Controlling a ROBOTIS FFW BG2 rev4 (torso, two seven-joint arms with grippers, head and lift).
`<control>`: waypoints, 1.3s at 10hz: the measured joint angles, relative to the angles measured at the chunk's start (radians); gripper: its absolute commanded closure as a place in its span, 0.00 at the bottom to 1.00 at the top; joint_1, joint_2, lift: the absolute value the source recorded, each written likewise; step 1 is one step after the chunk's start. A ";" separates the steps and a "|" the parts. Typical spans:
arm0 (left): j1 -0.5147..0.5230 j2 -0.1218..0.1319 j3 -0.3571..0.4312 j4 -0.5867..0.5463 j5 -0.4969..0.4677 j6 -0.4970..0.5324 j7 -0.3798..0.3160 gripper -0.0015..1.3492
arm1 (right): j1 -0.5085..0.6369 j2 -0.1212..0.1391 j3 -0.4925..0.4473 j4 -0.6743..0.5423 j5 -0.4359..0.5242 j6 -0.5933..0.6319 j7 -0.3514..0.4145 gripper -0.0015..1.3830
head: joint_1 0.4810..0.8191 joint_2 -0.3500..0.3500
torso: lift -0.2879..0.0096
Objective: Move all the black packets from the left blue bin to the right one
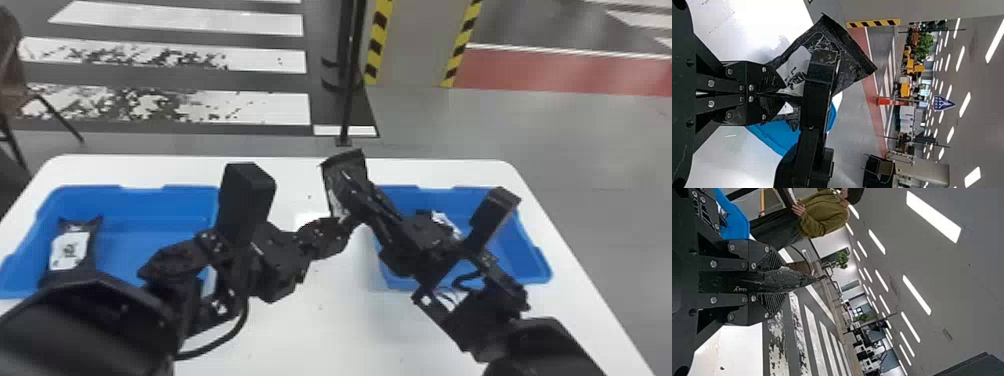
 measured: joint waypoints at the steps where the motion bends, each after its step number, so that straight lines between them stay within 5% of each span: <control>1: 0.002 0.000 0.003 0.001 0.008 -0.005 0.002 0.55 | 0.000 0.001 -0.001 0.004 -0.002 -0.001 0.000 0.92 | 0.63 0.32 | 0.50; 2: 0.015 -0.003 0.019 0.003 0.022 -0.009 0.009 0.19 | -0.003 0.002 -0.007 0.011 -0.005 -0.005 0.000 0.92 | 0.63 0.32 | 0.50; 3: 0.040 -0.012 0.060 0.004 0.030 -0.017 0.010 0.04 | -0.008 0.002 -0.030 0.019 -0.004 -0.007 0.000 0.92 | 0.63 0.33 | 0.50; 5: 0.115 -0.035 0.188 -0.001 0.047 -0.073 0.007 0.12 | -0.025 -0.005 -0.103 0.048 0.011 -0.008 0.001 0.92 | 0.63 0.35 | 0.50; 9: 0.291 -0.096 0.512 -0.160 0.057 -0.092 0.008 0.13 | -0.135 -0.026 -0.251 0.285 0.163 -0.010 0.001 0.88 | 0.63 0.41 | 0.50; 10: 0.302 -0.100 0.562 -0.175 0.057 -0.092 0.008 0.13 | -0.166 -0.027 -0.302 0.351 0.216 -0.015 0.000 0.69 | 0.63 0.40 | 0.50; 11: 0.305 -0.101 0.596 -0.184 0.057 -0.093 0.008 0.13 | -0.181 -0.028 -0.342 0.394 0.247 -0.017 -0.001 0.32 | 0.63 0.38 | 0.50; 12: 0.308 -0.102 0.619 -0.194 0.056 -0.093 0.008 0.13 | -0.176 -0.028 -0.364 0.398 0.276 -0.022 -0.006 0.06 | 0.63 0.37 | 0.50; 13: 0.307 -0.103 0.634 -0.198 0.049 -0.093 0.010 0.13 | -0.145 -0.026 -0.371 0.354 0.313 -0.038 -0.022 0.05 | 0.63 0.37 | 0.50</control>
